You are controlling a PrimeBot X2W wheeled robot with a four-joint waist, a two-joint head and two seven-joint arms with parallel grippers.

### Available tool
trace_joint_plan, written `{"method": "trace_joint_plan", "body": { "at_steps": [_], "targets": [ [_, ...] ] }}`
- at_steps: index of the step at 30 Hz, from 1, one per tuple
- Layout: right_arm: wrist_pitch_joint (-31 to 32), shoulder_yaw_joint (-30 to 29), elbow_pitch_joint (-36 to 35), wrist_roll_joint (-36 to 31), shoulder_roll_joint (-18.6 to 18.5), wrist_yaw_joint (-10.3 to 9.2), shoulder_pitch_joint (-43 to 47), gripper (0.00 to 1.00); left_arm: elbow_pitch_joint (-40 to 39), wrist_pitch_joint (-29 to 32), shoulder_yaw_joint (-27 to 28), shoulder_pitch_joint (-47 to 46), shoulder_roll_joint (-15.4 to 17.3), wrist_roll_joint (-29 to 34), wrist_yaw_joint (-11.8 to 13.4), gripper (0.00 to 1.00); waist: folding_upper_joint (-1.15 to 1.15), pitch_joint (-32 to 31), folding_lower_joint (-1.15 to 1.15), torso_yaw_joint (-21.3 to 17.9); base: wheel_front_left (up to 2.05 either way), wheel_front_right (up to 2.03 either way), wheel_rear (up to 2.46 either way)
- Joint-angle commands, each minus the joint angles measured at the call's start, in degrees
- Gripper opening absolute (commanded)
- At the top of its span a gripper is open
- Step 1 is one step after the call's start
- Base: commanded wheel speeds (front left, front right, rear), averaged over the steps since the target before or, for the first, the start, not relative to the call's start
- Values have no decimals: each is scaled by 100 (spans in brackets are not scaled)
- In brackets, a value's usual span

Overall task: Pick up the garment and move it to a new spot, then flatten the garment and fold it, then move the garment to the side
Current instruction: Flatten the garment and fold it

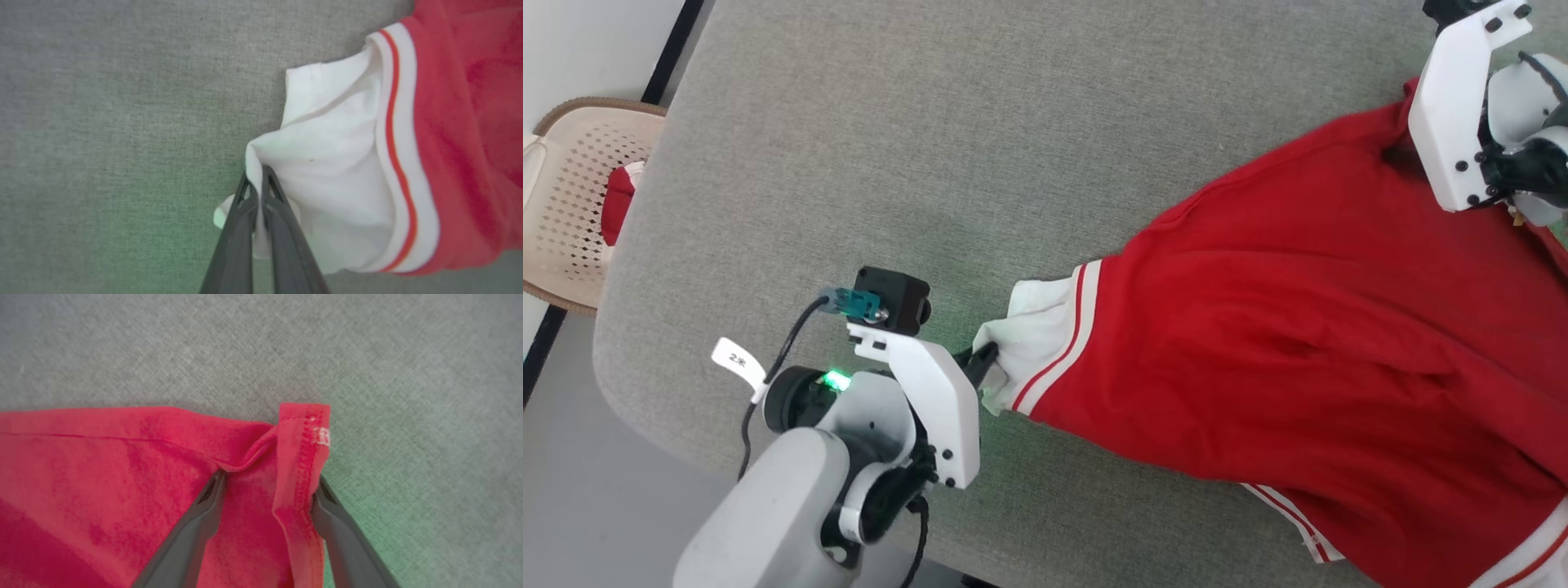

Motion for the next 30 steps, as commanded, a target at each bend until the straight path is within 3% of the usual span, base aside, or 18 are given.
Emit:
{"method": "trace_joint_plan", "body": {
  "at_steps": [1, 9, 21, 25, 30],
  "targets": [
    [192, 257, 332, 33, -74, 1, 509, 0, 52, -30, 24, -113, -2, -50, -23, 0, 0, 8, 0, -20, 0, 0, 0],
    [-712, -97, -34, 214, -195, -3, -101, 0, 64, 206, 351, -715, 416, 37, 18, 0, 0, -153, 0, -446, 0, 0, 0],
    [-1337, -672, -665, 360, -303, -1, -391, 0, -34, 934, 955, -2280, 1279, 134, -11, 0, 0, -558, 0, -1301, 0, 0, 0],
    [-1441, -892, -848, 259, -265, -1, -454, 0, 139, 1142, 990, -2941, 1405, 230, -92, 0, 0, -768, 0, -1569, 0, 0, 0],
    [-1581, -1228, -1001, 133, -18, -1, -542, 0, 550, 1210, 923, -3708, 1276, 347, -223, 0, 0, -1048, 0, -1830, 0, 0, 0]
  ]
}}
